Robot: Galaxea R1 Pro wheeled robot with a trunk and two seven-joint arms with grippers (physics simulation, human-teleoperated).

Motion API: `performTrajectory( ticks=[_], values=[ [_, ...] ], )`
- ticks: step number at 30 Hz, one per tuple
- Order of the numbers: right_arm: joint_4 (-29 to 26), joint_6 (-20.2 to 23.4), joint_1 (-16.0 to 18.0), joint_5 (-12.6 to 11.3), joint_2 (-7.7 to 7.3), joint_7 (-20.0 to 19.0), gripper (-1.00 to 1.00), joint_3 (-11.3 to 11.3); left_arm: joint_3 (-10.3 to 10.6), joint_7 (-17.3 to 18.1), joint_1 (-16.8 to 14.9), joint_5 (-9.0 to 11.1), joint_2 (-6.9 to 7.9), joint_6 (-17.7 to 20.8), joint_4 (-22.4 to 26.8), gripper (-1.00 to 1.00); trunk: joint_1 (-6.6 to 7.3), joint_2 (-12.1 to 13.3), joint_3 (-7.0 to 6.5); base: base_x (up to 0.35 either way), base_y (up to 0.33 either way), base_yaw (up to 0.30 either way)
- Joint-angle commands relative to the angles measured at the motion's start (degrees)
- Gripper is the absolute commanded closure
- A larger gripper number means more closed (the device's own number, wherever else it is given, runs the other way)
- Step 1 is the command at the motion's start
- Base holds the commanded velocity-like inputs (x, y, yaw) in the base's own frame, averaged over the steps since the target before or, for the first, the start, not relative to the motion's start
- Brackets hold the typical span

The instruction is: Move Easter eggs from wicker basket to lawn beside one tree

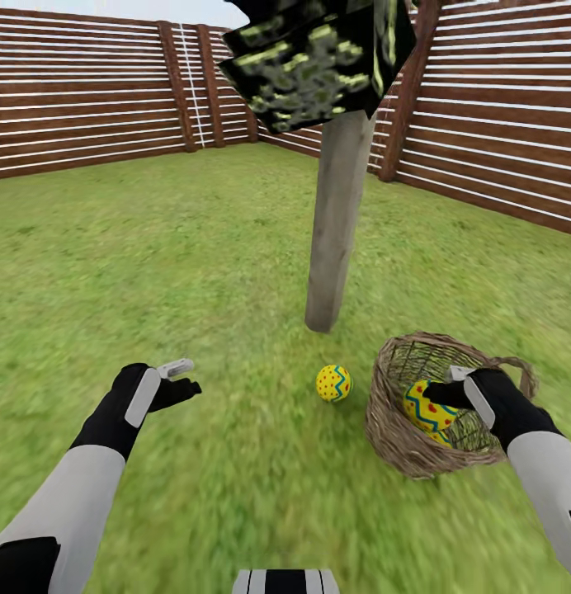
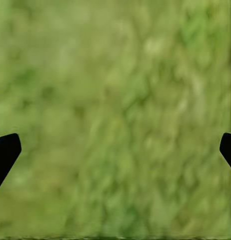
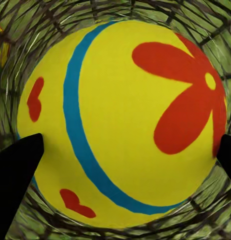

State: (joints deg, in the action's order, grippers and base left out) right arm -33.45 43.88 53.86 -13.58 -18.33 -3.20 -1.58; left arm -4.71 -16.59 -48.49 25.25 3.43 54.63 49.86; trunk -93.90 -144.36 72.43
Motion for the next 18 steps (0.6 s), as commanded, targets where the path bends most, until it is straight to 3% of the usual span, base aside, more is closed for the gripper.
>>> performTrajectory(
  ticks=[1,12,15,18],
  values=[
    [-0.3,0.6,0.0,0.0,-0.05,-0.1,1.0,-0.2,0.0,-0.5,0.0,0.6,0.0,0.2,0.1,-1.0,0.07,0.0,-0.18,-0.286,-0.064,0.0],
    [-13.9,1.3,0.0,0.0,-0.15,4.0,1.0,0.4,0.0,-0.1,0.0,0.7,-0.07,0.1,-0.4,-1.0,0.3,0.1,-2.18,-0.03,-0.006,0.0],
    [-16.8,1.6,0.0,0.0,-0.32,4.6,1.0,2.4,0.0,-0.1,0.0,0.7,-0.04,0.0,-0.8,-1.0,0.38,0.2,-2.84,-0.078,0.0,0.0],
    [-20.3,5.2,0.0,-0.1,-0.51,5.0,1.0,5.2,0.0,0.0,0.0,0.7,-0.01,-0.1,-1.8,-1.0,0.45,0.2,-3.51,-0.279,0.0,0.0]
  ],
)
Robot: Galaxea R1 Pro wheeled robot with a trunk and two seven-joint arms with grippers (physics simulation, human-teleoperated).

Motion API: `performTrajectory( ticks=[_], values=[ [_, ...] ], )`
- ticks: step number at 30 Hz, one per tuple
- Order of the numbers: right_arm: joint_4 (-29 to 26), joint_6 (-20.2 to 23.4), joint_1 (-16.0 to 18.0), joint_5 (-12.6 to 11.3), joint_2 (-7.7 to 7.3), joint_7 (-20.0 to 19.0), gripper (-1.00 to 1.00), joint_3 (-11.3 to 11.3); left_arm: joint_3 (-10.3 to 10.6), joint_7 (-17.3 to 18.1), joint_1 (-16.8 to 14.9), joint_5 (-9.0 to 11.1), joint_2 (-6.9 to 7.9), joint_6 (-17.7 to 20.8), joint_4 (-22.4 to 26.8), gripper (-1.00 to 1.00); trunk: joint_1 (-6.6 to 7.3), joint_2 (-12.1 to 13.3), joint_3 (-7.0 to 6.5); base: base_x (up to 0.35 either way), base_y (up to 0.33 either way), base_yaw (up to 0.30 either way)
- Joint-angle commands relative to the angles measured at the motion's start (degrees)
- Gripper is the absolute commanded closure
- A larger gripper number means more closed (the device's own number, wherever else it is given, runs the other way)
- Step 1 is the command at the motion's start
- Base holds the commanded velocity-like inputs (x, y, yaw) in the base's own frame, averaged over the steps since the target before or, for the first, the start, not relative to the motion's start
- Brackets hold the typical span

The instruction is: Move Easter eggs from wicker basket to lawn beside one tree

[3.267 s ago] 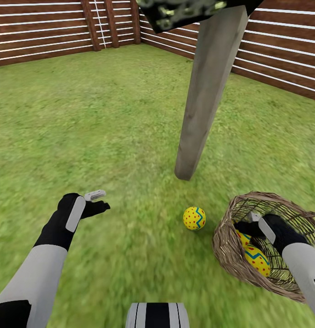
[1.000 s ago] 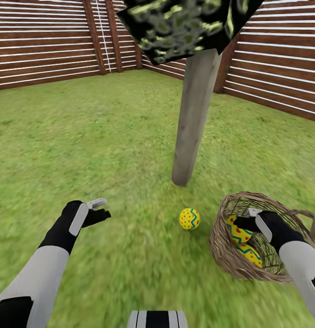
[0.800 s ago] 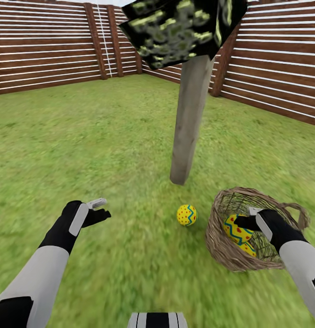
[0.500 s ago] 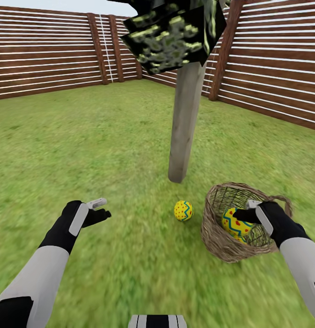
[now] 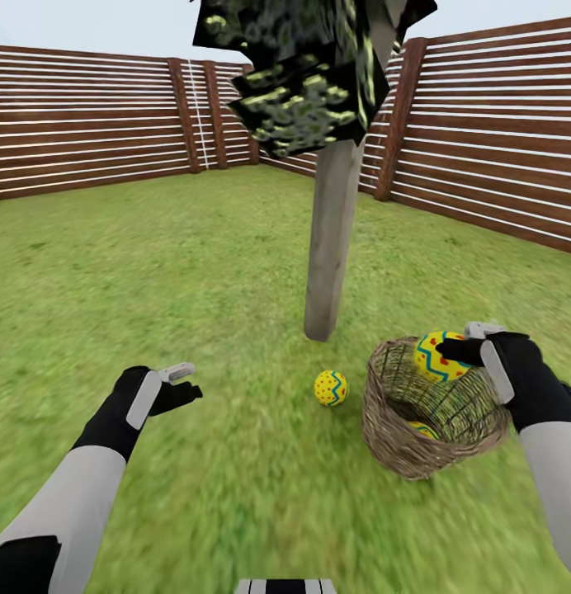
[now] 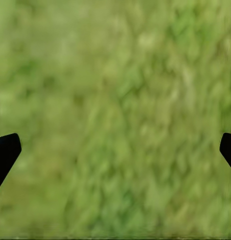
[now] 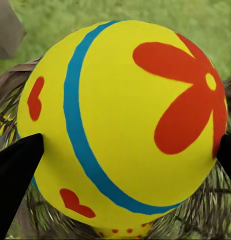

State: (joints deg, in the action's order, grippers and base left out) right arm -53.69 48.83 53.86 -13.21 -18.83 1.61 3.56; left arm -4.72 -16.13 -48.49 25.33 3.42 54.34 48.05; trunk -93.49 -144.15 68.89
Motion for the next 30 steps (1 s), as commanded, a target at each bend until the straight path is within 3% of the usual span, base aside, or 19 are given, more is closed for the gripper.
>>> performTrajectory(
  ticks=[1,3,4,8,10,12,14,16,18,20,23,26,30],
  values=[
    [-2.6,1.7,0.0,-0.4,-0.08,0.6,1.0,1.2,0.0,-0.5,0.0,0.6,0.0,0.2,-0.1,-1.0,0.06,0.0,-0.18,-0.318,0.0,0.0],
    [-6.8,3.3,0.0,-0.5,-0.03,1.9,1.0,2.1,0.0,-0.5,0.0,1.0,-0.01,0.2,-0.2,-1.0,0.12,0.0,-0.62,-0.237,0.0,0.0],
    [-9.2,3.8,0.0,-0.5,0.07,2.9,1.0,2.4,0.0,-0.4,0.0,2.1,-0.05,0.2,-0.2,-1.0,0.12,0.0,-0.62,-0.09,0.0,0.0],
    [-17.6,4.3,0.0,-0.7,1.3,4.4,1.0,2.5,0.0,-0.3,0.0,8.7,0.0,0.6,-1.2,-1.0,0.12,0.0,-0.62,-0.025,0.0,0.0],
    [-20.5,4.4,0.0,-0.8,4.0,4.6,1.0,2.5,0.1,-0.2,0.0,10.5,0.04,0.8,-1.4,-1.0,0.12,0.0,-0.62,-0.004,0.0,0.0],
    [-21.9,5.4,0.0,-0.7,8.6,4.7,1.0,1.7,0.1,0.1,0.0,11.4,0.08,0.8,-1.7,-1.0,0.12,0.0,-0.62,-0.001,0.0,0.0],
    [-22.0,6.8,0.0,-0.6,11.99,4.8,1.0,-0.8,0.0,1.2,0.0,11.5,0.12,0.5,-3.2,-1.0,0.12,0.0,-0.62,0.0,0.0,0.0],
    [-21.3,7.4,0.0,-0.5,15.25,5.0,1.0,-6.9,0.0,3.7,0.0,11.4,0.28,0.3,-4.9,-1.0,0.12,0.0,-0.62,0.0,0.057,0.0],
    [-20.2,7.4,0.0,-0.6,17.54,6.7,1.0,-12.0,0.0,5.1,0.0,11.4,0.3,0.2,-5.5,-1.0,0.12,0.0,-0.62,0.0,0.202,0.0],
    [-19.5,7.4,-0.1,-0.6,20.15,9.4,1.0,-15.3,0.0,5.6,0.0,11.5,0.28,0.1,-6.2,-1.0,0.12,0.0,-0.62,0.0,0.263,0.0],
    [-16.5,7.3,-0.1,-0.6,23.87,12.3,1.0,-17.7,0.1,8.5,0.0,11.4,0.27,0.1,-8.1,-1.0,0.12,0.0,-0.62,0.0,0.286,0.0],
    [-13.0,6.3,-0.1,-0.6,25.04,13.2,1.0,-21.2,0.0,12.7,0.0,11.2,0.34,0.1,-8.5,-1.0,0.12,0.0,-0.62,0.0,0.291,0.0],
    [-6.8,1.5,-0.1,-0.6,26.34,13.4,1.0,-24.6,0.1,13.8,0.0,11.4,0.35,0.2,-8.7,-1.0,0.12,0.0,-0.62,0.0,0.292,0.0]
  ],
)
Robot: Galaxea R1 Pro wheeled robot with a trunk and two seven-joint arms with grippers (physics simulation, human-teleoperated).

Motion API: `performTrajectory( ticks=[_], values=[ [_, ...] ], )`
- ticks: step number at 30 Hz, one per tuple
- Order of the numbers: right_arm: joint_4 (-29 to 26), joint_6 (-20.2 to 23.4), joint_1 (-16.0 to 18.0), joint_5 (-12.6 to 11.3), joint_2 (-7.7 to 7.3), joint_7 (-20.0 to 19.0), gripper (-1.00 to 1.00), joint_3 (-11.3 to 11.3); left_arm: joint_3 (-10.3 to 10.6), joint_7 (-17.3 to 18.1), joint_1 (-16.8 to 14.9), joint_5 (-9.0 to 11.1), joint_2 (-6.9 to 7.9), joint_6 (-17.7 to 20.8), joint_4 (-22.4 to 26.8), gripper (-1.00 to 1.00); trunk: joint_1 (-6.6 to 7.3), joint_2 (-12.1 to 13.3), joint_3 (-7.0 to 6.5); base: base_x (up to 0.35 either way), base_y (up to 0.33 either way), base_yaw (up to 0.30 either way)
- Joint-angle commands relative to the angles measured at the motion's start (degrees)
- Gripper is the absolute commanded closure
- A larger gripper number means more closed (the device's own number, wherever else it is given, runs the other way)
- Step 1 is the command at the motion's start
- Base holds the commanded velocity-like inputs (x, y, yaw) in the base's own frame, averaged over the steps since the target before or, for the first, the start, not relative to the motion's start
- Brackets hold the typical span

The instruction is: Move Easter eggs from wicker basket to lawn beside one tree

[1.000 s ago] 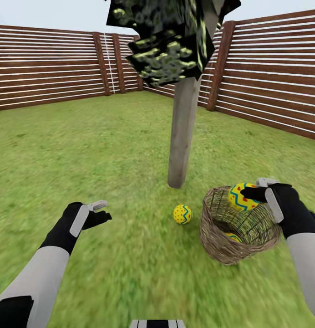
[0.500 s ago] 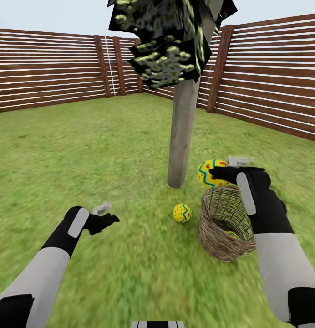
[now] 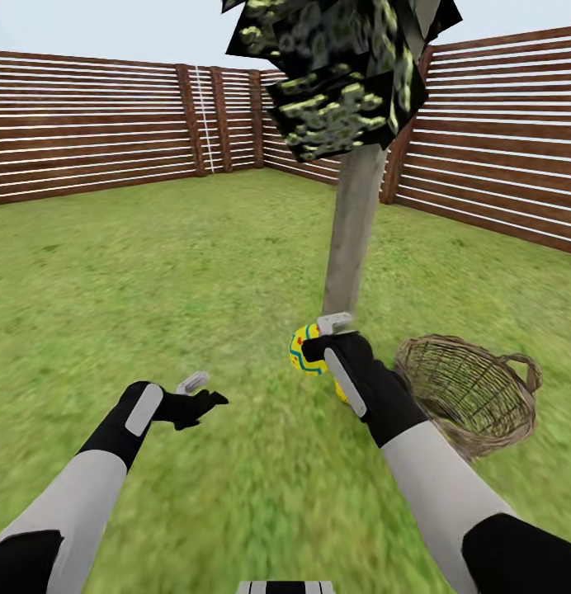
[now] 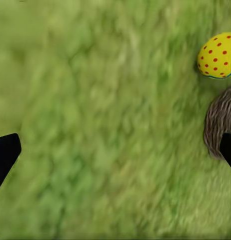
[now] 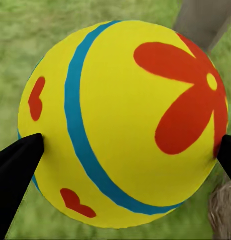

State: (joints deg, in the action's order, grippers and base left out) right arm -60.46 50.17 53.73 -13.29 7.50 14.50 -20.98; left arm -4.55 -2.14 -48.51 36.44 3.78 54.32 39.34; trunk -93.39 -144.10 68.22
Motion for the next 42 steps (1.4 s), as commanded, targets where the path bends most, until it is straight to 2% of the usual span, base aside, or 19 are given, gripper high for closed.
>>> performTrajectory(
  ticks=[1,3,4,6,9,11,12,16,24,29,33,39,41,42],
  values=[
    [1.8,-0.9,0.1,-0.5,0.24,0.6,1.0,-0.5,-0.1,-0.1,0.0,0.4,-0.02,0.3,0.0,-1.0,0.01,0.0,0.05,0.0,0.292,0.0],
    [5.7,-3.0,0.1,-0.8,0.47,0.5,1.0,-0.7,-0.1,0.2,0.1,0.4,-0.06,0.3,0.0,-1.0,0.01,0.0,0.05,0.0,0.281,0.0],
    [8.6,-7.0,0.1,-1.3,0.5,0.5,1.0,-0.7,-0.1,1.5,0.1,0.4,-0.07,0.3,0.0,-1.0,0.01,0.0,0.05,0.0,0.257,0.0],
    [15.0,-19.1,0.1,-2.0,0.44,0.5,1.0,-0.7,-0.1,3.8,0.1,0.1,-0.08,0.2,0.0,-1.0,0.01,0.0,0.05,0.0,0.238,0.0],
    [31.6,-48.6,0.1,-2.1,0.4,0.5,1.0,-0.7,-0.1,4.9,0.2,-0.1,-0.17,0.1,0.0,-1.0,0.01,0.0,0.05,0.0,0.188,0.0],
    [39.2,-59.3,0.1,-2.0,0.39,0.4,1.0,-0.8,-0.1,4.8,0.2,-0.2,-0.29,0.0,0.0,-1.0,0.01,0.0,0.05,0.0,0.074,0.0],
    [41.5,-62.4,0.1,-2.0,0.36,0.3,1.0,-0.8,-0.1,4.7,0.2,-0.3,-0.32,-0.2,0.0,-1.0,0.01,0.0,0.05,0.0,0.026,0.0],
    [44.2,-65.3,0.1,-2.1,0.25,0.2,1.0,-0.7,0.0,4.7,0.2,-0.4,-0.35,-1.9,0.0,-1.0,0.01,0.0,0.05,0.131,0.104,0.0],
    [45.6,-65.6,0.1,-2.2,0.32,0.2,1.0,-0.7,0.0,5.0,0.2,-0.2,-0.25,-2.1,0.0,-1.0,0.01,0.0,0.05,0.227,0.194,0.0],
    [45.8,-65.6,0.1,-2.1,0.25,0.2,1.0,-0.6,0.0,5.2,0.5,0.5,-0.63,-0.4,0.0,-1.0,0.01,0.0,0.05,0.024,0.021,0.0],
    [47.7,-65.6,0.1,-2.1,0.29,0.2,1.0,-0.7,0.4,5.2,1.2,0.3,-2.65,-0.2,0.1,-1.0,0.01,0.0,0.05,0.001,0.001,0.0],
    [48.1,-65.6,0.1,-2.1,0.32,0.1,1.0,-0.7,0.8,6.1,1.4,0.2,-7.62,-0.5,0.5,-1.0,0.01,0.0,0.05,0.0,0.0,0.0],
    [48.2,-65.6,0.0,-2.1,0.26,0.1,1.0,-0.7,1.3,9.5,1.4,0.1,-8.67,-0.8,0.8,-1.0,0.01,0.0,0.05,0.0,0.0,0.0],
    [48.2,-65.6,0.0,-2.0,0.25,0.1,1.0,-0.7,2.3,12.9,1.4,0.1,-8.91,-1.1,1.0,-1.0,0.01,0.0,0.05,0.0,0.0,0.0]
  ],
)
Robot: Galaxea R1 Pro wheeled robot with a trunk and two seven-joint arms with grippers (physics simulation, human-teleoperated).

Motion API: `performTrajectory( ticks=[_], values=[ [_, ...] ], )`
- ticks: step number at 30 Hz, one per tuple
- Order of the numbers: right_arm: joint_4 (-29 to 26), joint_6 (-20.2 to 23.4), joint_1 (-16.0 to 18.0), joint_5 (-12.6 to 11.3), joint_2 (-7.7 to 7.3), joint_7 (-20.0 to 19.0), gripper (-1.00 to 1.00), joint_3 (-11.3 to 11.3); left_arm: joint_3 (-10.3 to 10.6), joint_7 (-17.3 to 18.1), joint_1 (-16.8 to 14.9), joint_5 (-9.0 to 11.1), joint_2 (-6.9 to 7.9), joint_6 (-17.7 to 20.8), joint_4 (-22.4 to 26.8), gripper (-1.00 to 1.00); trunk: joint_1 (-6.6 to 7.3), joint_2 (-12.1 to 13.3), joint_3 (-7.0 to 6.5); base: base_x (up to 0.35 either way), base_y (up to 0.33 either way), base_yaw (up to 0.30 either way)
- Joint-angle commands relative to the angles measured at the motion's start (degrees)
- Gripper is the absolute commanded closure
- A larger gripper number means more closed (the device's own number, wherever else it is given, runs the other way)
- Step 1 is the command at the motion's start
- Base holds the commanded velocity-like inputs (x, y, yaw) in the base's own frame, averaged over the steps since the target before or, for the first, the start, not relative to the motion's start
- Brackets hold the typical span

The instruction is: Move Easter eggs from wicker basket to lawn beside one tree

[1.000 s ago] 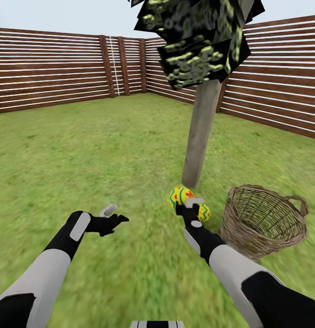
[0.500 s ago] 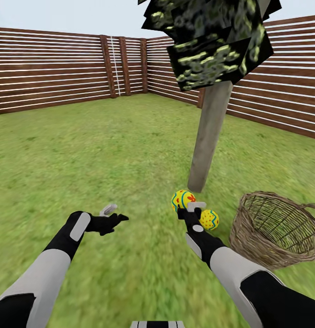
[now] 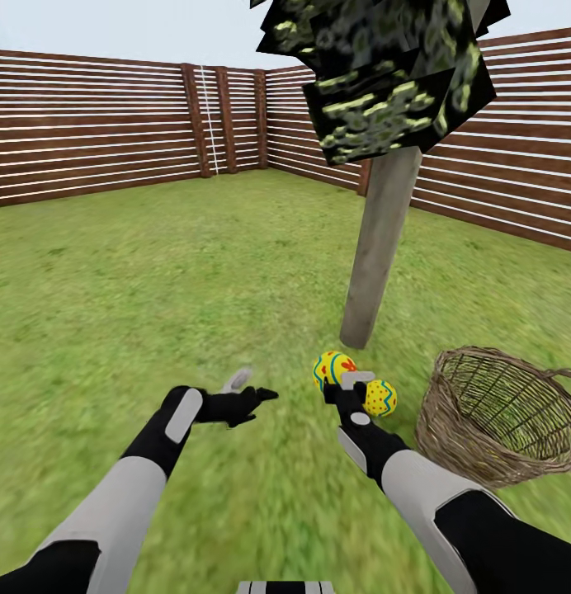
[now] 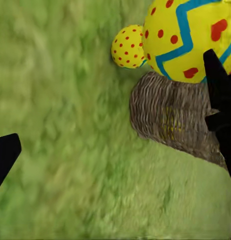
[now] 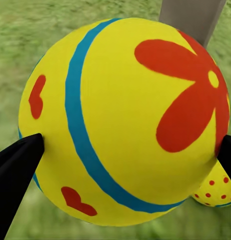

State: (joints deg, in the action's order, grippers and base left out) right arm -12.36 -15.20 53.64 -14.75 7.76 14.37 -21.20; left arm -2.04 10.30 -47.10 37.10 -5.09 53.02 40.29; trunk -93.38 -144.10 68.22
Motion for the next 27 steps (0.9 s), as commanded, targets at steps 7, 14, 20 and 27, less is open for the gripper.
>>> performTrajectory(
  ticks=[7,14,20,27],
  values=[
    [0.2,-0.3,-1.4,-0.7,-0.16,0.3,1.0,-0.5,2.5,8.5,0.5,-0.7,0.71,-0.6,-0.2,-1.0,-0.07,-0.1,0.71,0.0,0.0,0.0],
    [3.6,-0.3,-1.9,-0.8,0.28,0.3,1.0,-0.5,2.6,8.6,1.6,-0.6,3.09,-5.1,-0.9,-1.0,-0.25,-0.2,2.26,0.0,0.0,0.0],
    [3.9,-0.3,-2.0,-0.9,0.13,0.3,1.0,-0.3,2.7,8.6,1.7,-0.6,3.07,-10.9,-3.8,-1.0,-0.4,-0.2,3.59,0.0,0.0,0.0],
    [3.9,-0.4,-2.0,-1.0,0.15,0.3,1.0,-0.3,2.7,8.6,1.7,-0.5,3.07,-11.1,-4.0,-1.0,-0.58,-0.3,5.14,0.0,0.0,0.0]
  ],
)
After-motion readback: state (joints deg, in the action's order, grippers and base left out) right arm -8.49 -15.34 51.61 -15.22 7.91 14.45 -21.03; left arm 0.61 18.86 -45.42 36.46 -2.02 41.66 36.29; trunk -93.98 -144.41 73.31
